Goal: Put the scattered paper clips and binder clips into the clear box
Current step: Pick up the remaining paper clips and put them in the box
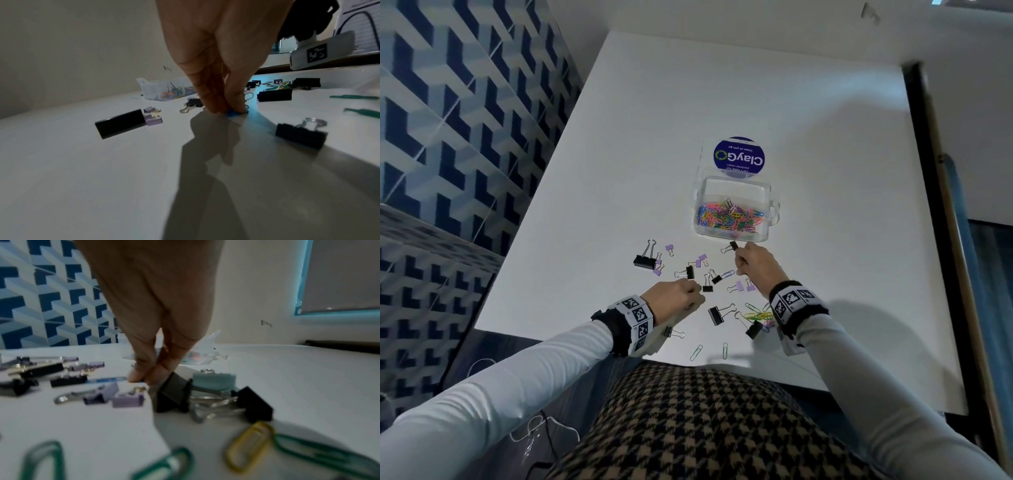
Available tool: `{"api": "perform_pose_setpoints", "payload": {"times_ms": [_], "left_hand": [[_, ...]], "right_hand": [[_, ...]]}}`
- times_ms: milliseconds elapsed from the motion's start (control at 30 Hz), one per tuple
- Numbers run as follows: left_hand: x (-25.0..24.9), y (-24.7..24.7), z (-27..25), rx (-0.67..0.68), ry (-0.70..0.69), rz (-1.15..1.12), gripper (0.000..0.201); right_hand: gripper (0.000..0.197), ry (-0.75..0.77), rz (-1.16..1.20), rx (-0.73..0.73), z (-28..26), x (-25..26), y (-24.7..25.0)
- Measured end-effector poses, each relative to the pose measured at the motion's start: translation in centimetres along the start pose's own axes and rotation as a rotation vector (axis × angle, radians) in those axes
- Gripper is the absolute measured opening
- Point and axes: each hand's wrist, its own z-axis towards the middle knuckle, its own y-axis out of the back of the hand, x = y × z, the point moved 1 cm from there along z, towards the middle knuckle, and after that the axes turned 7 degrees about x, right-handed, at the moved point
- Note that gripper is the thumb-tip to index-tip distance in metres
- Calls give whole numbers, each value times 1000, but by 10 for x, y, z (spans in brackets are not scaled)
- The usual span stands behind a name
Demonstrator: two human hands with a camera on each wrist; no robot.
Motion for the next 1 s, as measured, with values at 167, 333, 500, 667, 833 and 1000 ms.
{"api": "perform_pose_setpoints", "payload": {"times_ms": [167,333,500,667,833,1000], "left_hand": [[0,5,-5,-67,12,86,30],[-3,13,-6,-109,61,144,35],[-5,9,-9,-77,97,5,29],[-1,11,-9,62,220,-120,22],[1,11,-10,45,247,-110,22],[4,7,-12,-20,263,-131,15]], "right_hand": [[17,-108,-110,-170,-2,4,-12],[40,-180,-105,-263,-2,8,-16],[35,-331,-20,-205,8,9,-9],[23,-225,-163,-193,8,9,-17],[6,-65,-43,-172,0,-12,-13],[15,67,-136,-102,-11,-17,-7]]}}
